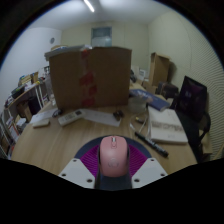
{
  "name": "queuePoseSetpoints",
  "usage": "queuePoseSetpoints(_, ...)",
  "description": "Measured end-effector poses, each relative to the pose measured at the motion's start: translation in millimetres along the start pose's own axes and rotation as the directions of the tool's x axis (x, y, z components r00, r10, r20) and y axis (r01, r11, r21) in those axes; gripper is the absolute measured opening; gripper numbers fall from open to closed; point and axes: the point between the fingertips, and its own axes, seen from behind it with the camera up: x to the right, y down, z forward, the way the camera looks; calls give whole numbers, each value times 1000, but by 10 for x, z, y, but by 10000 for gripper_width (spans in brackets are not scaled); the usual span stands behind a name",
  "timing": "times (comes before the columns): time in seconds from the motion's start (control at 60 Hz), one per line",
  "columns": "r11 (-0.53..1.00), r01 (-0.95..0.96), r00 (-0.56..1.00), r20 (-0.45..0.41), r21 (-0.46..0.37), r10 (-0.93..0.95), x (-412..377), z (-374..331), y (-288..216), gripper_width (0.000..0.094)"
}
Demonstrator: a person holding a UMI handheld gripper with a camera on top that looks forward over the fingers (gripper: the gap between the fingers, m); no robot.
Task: Arrange mouse
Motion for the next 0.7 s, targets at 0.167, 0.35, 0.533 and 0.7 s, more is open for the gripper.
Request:
queuePoseSetpoints(0.167, 997, -35, 999, -14, -67, 34, 54, 283, 466, 356)
queuePoseSetpoints(0.35, 987, -52, 998, -26, -152, 49, 52, 283, 475, 611)
queuePoseSetpoints(0.533, 971, -183, 983, -52, -152, 177, 114, -280, 232, 830)
queuePoseSetpoints(0.7, 973, -198, 980, -61, -119, 192, 311, -1077, 174, 836)
